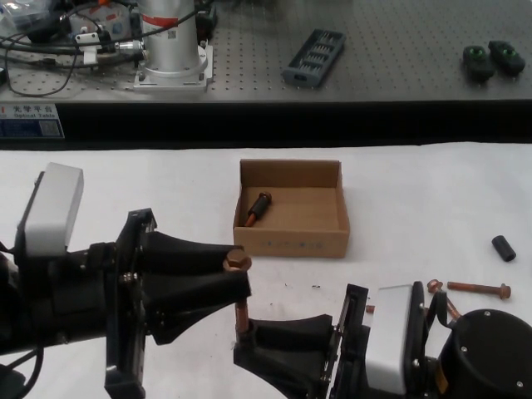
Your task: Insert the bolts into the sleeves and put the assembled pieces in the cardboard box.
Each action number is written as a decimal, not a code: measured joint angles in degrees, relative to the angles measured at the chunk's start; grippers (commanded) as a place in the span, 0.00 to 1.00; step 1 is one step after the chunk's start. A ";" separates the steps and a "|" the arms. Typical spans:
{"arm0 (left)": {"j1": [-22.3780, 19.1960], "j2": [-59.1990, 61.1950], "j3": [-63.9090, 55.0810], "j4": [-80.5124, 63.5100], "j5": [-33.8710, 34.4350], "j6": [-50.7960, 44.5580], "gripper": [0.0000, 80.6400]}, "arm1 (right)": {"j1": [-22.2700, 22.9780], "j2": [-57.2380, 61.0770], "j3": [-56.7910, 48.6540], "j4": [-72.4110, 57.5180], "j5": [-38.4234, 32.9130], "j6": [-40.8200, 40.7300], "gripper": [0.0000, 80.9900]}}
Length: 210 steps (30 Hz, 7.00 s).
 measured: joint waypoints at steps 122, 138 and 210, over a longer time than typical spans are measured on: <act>4.64 -0.63 2.18 -4.74 -3.65 -0.52 0.31 | -1.35 -0.28 1.86 -3.14 8.88 3.91 0.08; 17.29 -0.63 2.18 -1.87 4.63 -5.89 0.01 | -2.86 -28.71 -4.93 41.31 19.06 11.42 0.08; 20.44 -23.12 1.20 76.45 -25.17 36.32 0.01 | -25.86 28.61 -75.53 103.92 10.81 13.08 0.07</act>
